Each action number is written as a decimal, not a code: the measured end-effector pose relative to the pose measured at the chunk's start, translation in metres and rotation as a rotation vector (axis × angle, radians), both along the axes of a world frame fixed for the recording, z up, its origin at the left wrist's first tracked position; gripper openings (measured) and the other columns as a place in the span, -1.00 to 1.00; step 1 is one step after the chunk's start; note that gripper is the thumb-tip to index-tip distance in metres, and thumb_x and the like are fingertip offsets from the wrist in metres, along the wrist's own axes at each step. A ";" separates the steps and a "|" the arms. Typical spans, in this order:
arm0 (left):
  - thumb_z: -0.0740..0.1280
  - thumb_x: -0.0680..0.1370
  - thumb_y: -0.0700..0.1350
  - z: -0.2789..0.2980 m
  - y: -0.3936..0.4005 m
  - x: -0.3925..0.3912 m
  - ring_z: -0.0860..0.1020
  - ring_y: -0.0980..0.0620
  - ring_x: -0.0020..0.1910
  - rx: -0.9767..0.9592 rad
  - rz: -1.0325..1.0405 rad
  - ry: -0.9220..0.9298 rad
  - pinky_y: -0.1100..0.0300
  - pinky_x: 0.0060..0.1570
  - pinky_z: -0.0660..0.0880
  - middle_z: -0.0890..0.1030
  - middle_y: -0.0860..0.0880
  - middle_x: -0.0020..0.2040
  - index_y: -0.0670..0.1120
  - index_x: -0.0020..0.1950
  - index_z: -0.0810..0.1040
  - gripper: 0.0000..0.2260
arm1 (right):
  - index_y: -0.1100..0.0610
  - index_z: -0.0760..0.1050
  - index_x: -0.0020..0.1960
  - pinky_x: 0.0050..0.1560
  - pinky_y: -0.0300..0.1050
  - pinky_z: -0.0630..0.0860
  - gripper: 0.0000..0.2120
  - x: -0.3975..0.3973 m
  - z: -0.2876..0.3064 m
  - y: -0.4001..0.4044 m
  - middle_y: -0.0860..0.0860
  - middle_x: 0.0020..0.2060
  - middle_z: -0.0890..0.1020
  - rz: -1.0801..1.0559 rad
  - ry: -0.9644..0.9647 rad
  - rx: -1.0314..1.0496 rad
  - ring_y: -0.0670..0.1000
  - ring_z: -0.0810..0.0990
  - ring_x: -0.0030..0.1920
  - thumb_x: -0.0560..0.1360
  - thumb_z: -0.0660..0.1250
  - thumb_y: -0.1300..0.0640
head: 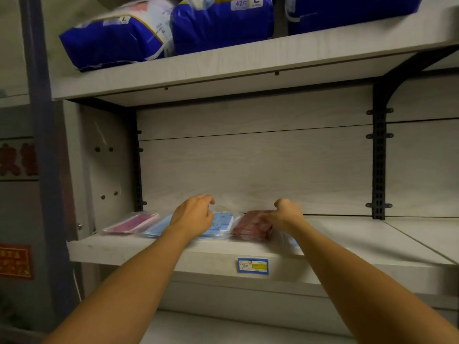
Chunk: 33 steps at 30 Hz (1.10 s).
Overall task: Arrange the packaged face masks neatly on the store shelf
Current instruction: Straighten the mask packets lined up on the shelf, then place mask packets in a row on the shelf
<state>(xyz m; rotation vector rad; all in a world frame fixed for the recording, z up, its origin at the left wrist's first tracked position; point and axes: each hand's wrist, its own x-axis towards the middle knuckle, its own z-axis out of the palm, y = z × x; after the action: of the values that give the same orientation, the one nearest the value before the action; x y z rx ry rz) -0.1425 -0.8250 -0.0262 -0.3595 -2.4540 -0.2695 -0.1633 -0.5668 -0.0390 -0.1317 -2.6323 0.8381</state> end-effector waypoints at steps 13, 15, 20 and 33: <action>0.27 0.55 -0.08 -0.014 0.102 0.022 0.58 -0.09 0.02 -0.083 -0.194 -0.089 0.11 -0.09 0.52 0.63 -0.05 0.10 -0.01 0.17 0.61 -0.77 | 0.18 0.43 0.34 0.15 0.01 0.55 -0.60 0.081 0.009 0.077 0.15 0.21 0.56 -0.050 0.052 0.395 0.15 0.55 0.15 0.58 0.34 0.02; 0.28 0.54 -0.08 -0.010 0.120 0.030 0.58 -0.08 -0.04 -0.130 -0.212 -0.148 0.09 -0.14 0.52 0.64 -0.07 0.06 -0.01 0.11 0.61 -0.81 | 0.18 0.43 0.34 0.14 0.00 0.55 -0.61 0.093 0.012 0.091 0.15 0.20 0.56 -0.046 0.035 0.402 0.14 0.55 0.12 0.57 0.35 0.07; 0.28 0.53 -0.06 -0.007 0.159 0.052 0.58 -0.10 -0.03 -0.124 -0.233 -0.257 0.09 -0.05 0.54 0.62 -0.06 0.08 0.02 0.10 0.60 -0.82 | 0.19 0.43 0.34 0.11 0.04 0.58 -0.60 0.133 0.013 0.131 0.15 0.19 0.56 -0.067 -0.007 0.425 0.16 0.56 0.10 0.53 0.33 0.11; 0.27 0.55 -0.05 -0.018 0.259 0.156 0.59 -0.09 0.02 -0.106 -0.155 -0.236 0.04 0.01 0.59 0.61 -0.04 0.12 -0.03 0.22 0.60 -0.72 | 0.26 0.49 0.27 0.13 0.13 0.63 -0.62 0.229 0.008 0.213 0.16 0.11 0.61 0.062 0.000 0.368 0.19 0.62 0.09 0.47 0.34 0.19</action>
<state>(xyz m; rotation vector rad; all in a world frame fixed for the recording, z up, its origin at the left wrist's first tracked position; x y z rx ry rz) 0.0139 -0.5660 -0.0439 -0.5961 -2.6831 -0.2603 0.0652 -0.3533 -0.0305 0.0490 -2.7495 0.3585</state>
